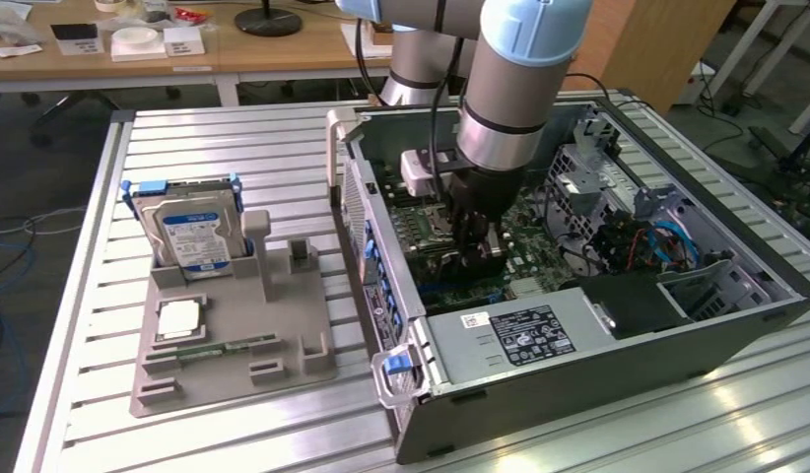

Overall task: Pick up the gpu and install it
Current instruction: 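Insert the gpu into the slot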

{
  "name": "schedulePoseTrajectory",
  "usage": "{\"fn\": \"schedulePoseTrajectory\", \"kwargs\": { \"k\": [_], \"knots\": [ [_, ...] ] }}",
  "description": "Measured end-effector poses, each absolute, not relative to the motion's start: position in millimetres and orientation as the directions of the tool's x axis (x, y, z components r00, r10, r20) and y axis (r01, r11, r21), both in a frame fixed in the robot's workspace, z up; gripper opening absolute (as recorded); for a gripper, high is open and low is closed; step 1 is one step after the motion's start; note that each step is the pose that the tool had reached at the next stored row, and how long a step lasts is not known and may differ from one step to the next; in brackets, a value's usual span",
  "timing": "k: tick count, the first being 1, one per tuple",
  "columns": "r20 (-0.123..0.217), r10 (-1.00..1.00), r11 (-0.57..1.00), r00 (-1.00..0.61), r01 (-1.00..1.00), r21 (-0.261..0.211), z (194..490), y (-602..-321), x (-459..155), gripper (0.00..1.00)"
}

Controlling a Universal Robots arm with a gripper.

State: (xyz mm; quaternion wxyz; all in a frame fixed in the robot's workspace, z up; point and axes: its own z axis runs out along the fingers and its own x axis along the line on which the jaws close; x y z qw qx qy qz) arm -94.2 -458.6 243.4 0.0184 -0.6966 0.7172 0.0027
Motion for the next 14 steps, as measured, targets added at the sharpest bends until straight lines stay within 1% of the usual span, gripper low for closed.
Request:
{"fn": "schedulePoseTrajectory", "kwargs": {
  "k": [14],
  "knots": [
    [-0.031,-0.999,0.029,-0.029,-0.999,-0.022,241.7,-458.4,-94.9,0.27]
  ]
}}
